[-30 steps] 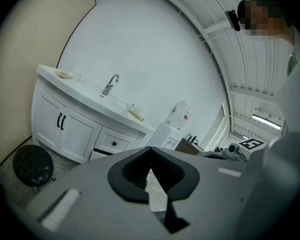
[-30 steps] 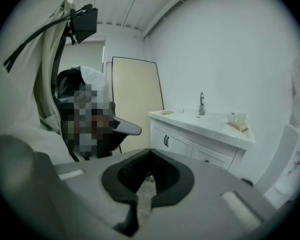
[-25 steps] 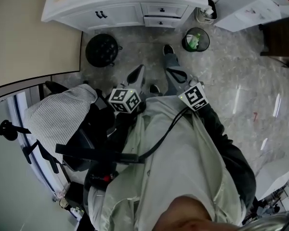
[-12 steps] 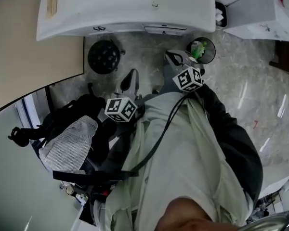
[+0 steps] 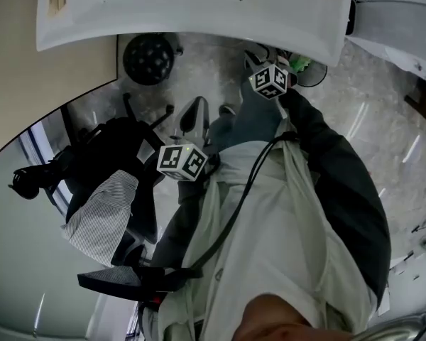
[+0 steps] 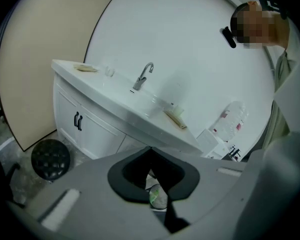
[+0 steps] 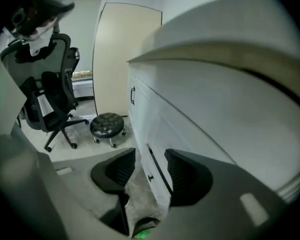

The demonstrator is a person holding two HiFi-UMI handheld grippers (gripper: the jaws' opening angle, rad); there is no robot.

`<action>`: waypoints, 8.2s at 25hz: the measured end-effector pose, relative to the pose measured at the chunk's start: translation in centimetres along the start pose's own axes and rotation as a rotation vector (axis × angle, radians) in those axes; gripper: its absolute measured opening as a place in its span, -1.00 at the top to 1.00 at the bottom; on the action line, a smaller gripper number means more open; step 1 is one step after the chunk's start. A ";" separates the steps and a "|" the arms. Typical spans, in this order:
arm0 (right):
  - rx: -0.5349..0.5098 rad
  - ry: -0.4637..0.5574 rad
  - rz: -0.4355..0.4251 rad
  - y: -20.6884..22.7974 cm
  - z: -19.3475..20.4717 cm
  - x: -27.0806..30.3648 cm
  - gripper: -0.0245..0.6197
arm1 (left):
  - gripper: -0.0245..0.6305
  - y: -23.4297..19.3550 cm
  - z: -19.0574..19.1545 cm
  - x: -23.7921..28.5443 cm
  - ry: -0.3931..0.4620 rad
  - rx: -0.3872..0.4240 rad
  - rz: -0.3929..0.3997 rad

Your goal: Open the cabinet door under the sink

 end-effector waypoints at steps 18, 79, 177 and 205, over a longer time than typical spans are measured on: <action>-0.220 -0.144 0.257 3.8 1.9 7.4 0.74 | 0.90 -4.4 5.3 0.9 -0.047 -0.124 -0.143; 0.401 0.400 -0.003 -30.4 2.7 -30.8 0.92 | 0.90 1.2 20.9 -25.7 0.094 0.072 0.094; 0.629 0.284 0.151 -36.9 4.7 -31.5 0.92 | 0.90 -0.9 18.5 -22.4 -0.084 0.219 0.340; 0.605 0.311 0.103 -35.6 5.2 -32.1 0.92 | 0.90 0.1 19.0 -22.7 -0.049 0.200 0.297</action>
Point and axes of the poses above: the fingertips, and each gripper's own axes: x forward along the fingers, y to its right, z out of its underside, the point moved 5 cm from there along -x, backward along the fingers, and after that the axes turned 7 degrees about -z, right-handed, at the moved point
